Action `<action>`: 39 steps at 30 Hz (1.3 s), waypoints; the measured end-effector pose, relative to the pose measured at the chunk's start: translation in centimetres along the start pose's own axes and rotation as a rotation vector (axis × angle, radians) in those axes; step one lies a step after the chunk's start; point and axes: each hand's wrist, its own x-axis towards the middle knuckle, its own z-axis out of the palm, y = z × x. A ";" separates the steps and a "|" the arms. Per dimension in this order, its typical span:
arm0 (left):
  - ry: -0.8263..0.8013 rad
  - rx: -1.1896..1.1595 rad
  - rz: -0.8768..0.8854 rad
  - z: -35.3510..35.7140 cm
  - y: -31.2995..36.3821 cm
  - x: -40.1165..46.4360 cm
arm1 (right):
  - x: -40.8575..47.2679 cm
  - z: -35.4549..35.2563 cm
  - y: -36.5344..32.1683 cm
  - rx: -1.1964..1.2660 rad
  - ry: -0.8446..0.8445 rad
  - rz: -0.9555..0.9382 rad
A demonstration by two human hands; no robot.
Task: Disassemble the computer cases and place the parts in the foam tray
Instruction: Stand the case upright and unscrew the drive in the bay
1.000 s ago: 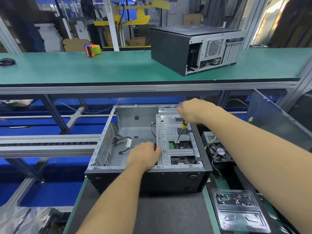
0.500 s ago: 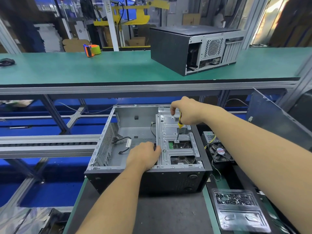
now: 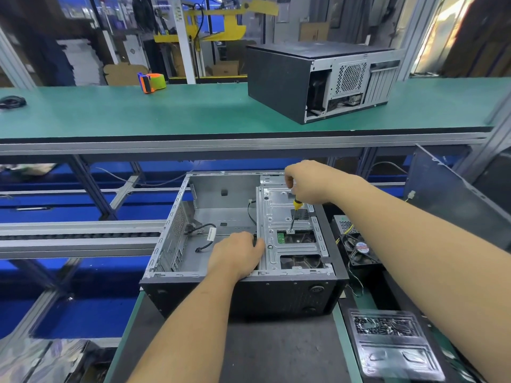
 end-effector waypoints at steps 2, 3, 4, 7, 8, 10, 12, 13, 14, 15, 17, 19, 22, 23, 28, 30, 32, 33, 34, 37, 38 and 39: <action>0.001 0.004 0.001 0.0 0.0 0.0 | 0.0 -0.2 0.1 0.074 -0.036 -0.040; 0.000 0.005 0.001 0.0 0.0 0.0 | -0.1 -0.3 0.1 0.101 -0.057 -0.047; -0.001 0.005 0.002 -0.1 0.0 0.0 | -0.1 -0.3 0.1 0.122 -0.072 -0.049; -0.002 0.002 0.003 -0.1 0.1 -0.1 | -0.2 0.1 0.0 0.095 -0.069 -0.003; -0.002 0.001 0.004 -0.1 0.1 -0.1 | -0.2 0.2 -0.1 0.070 -0.062 0.027; 0.000 0.002 0.006 -0.2 0.1 -0.1 | -0.2 0.0 -0.4 0.020 -0.054 0.093; 0.003 0.007 0.005 -0.2 0.1 -0.1 | -0.1 -0.1 -0.5 -0.043 -0.039 0.106; 0.002 0.009 0.007 -0.2 0.1 -0.1 | -0.1 -0.2 -0.5 -0.061 -0.034 0.092; 0.000 0.011 0.009 -0.1 0.1 -0.1 | -0.1 -0.2 -0.6 -0.078 -0.034 0.071; -0.001 0.012 0.010 -0.1 0.1 -0.1 | -0.2 -0.3 -0.6 -0.090 -0.038 0.048; -0.001 0.012 0.008 -0.1 0.1 -0.1 | -0.2 -0.3 -0.5 -0.110 -0.042 0.015; 0.002 0.007 0.003 -0.1 0.1 -0.1 | -0.1 -0.3 -0.5 -0.102 -0.037 -0.013; 0.008 0.001 0.000 -0.1 0.1 -0.1 | -0.1 -0.5 -0.3 -0.027 -0.055 -0.061; 0.008 0.000 0.000 -0.1 0.1 -0.1 | -0.2 -0.7 -0.4 0.001 -0.070 -0.068; 0.003 0.000 0.004 -0.2 0.1 -0.1 | -0.4 -0.5 -0.7 0.051 -0.107 0.003; 0.004 -0.001 0.005 -0.2 0.1 -0.1 | -0.4 -0.5 -0.8 -0.020 -0.099 0.077; 0.006 -0.006 0.009 -0.2 0.1 -0.1 | -0.4 -0.6 -0.7 -0.076 -0.081 0.114; 0.006 -0.009 0.010 -0.2 0.1 -0.1 | -0.3 -0.5 -0.6 -0.093 -0.067 0.110; 0.006 -0.009 0.011 -0.2 0.1 -0.1 | -0.2 -0.4 -0.5 -0.104 -0.051 0.106; 0.009 -0.005 0.017 -0.2 0.1 -0.1 | -0.3 -0.3 -0.2 -0.109 -0.014 0.107; 0.010 -0.006 0.017 -0.2 0.1 -0.1 | -0.3 -0.2 -0.2 -0.096 -0.006 0.093; 0.011 -0.005 0.016 -0.2 0.1 -0.1 | -0.3 -0.3 -0.2 -0.076 -0.003 0.073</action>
